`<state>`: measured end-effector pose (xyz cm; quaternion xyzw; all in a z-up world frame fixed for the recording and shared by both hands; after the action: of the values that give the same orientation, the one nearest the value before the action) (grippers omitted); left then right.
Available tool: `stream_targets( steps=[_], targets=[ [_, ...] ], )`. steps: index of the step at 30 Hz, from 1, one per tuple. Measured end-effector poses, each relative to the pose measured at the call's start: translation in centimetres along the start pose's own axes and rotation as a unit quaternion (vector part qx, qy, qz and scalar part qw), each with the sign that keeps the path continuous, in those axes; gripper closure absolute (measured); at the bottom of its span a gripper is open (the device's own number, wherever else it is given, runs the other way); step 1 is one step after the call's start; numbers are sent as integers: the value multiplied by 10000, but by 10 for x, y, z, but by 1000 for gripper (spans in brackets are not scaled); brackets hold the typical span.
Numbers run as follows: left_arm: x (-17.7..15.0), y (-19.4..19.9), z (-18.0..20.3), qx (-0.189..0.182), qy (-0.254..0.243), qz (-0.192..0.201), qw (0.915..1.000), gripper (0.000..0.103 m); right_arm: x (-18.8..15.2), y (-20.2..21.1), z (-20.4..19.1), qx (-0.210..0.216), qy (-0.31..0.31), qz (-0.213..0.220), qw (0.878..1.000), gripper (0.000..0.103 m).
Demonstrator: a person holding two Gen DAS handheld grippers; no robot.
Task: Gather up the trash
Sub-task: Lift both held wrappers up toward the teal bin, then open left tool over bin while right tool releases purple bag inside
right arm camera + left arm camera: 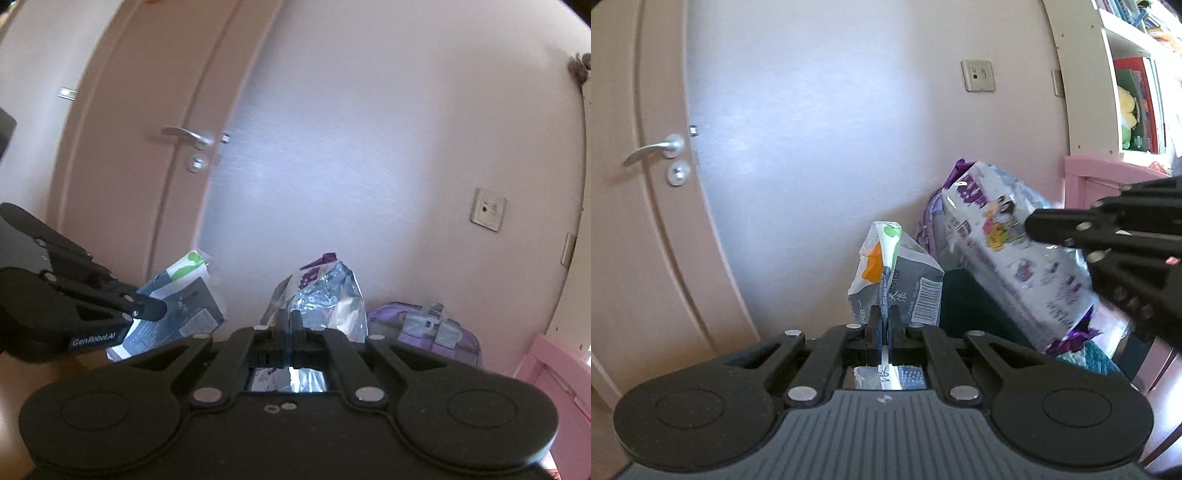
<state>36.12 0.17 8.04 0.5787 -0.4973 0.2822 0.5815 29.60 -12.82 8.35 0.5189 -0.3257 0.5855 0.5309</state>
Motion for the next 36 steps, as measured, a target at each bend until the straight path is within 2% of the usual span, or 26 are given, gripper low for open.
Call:
stream_targets(
  steps=[4,9,19,23,25,28,30,36],
  targets=[
    [6,-41,9,-39,146,-233,9996,101,-15,-33,18,-8,-277,-131,9995,103],
    [-2,-88,21,-192,454,-613,9969,101,-44,-70,28,64,-628,-561,9964,103],
    [-36,-152,50,-331,545,-1515,9864,100,-103,-104,41,362,-1117,-1522,9813,103],
    [-48,-161,59,-306,399,-1731,9836,100,-110,-104,44,404,-1164,-1667,9783,92],
    [-51,-164,60,-388,485,-1840,9810,99,-111,-102,46,417,-1213,-1694,9772,84],
    [-57,-166,61,-514,675,-2003,9760,98,-110,-94,49,418,-1231,-1681,9772,81],
    [-58,-161,61,-547,691,-2024,9753,98,-109,-87,51,404,-1233,-1666,9774,67],
    [-54,-142,62,-570,739,-1953,9763,97,-96,-60,50,356,-1266,-1677,9770,62]
  ],
)
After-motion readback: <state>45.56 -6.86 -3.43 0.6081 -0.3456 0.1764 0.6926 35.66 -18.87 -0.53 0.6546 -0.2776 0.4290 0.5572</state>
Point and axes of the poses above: each gripper's, at about its wrist camera, not at the fingertips, and y roughly against the way its jaws point, z to its right, x to its top, the point moved 7 cm from there along -y, roughly the way its jaws point
